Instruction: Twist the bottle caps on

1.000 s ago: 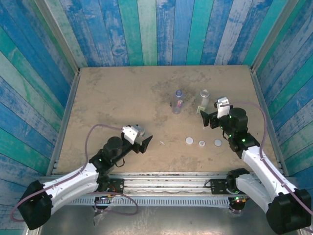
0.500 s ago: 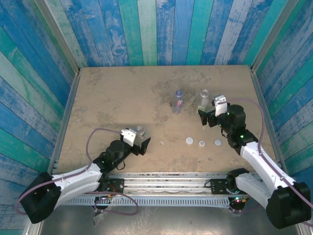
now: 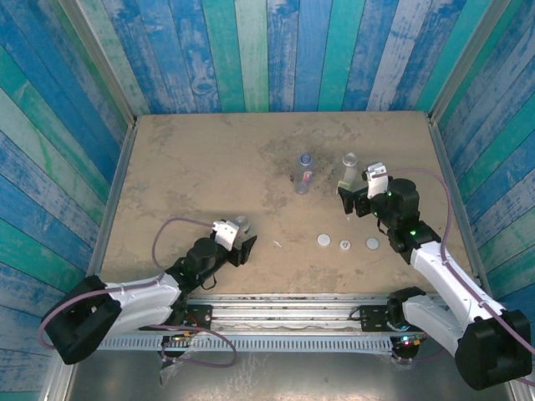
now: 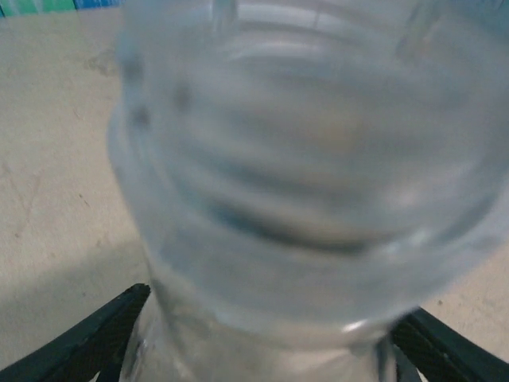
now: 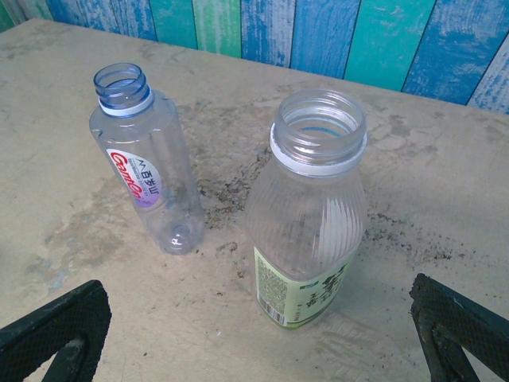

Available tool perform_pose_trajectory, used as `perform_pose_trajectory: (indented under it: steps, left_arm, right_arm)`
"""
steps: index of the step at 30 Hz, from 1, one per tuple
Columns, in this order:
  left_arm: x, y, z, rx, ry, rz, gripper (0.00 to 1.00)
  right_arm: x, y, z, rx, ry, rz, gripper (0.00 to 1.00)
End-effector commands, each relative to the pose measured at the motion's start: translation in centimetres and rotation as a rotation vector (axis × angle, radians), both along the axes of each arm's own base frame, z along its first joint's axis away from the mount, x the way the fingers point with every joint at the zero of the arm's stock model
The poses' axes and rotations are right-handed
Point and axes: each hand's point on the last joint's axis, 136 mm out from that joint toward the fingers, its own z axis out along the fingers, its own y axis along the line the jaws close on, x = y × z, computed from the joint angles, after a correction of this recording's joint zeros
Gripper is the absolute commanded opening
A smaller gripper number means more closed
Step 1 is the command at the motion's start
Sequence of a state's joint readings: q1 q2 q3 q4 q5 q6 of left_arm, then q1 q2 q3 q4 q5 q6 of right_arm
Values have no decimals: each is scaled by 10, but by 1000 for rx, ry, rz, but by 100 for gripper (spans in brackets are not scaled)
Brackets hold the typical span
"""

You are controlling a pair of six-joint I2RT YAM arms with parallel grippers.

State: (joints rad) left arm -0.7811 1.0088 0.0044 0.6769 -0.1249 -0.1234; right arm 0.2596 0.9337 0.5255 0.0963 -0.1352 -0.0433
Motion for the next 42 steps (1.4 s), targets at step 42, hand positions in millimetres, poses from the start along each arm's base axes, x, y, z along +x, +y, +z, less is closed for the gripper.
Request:
perform_pose_trajectory:
  steps: [42]
  left_arm:
    - [32,-106,12,-40,-120,-429,81]
  right_arm:
    - [-22,-2,-4,103,196,-31,100]
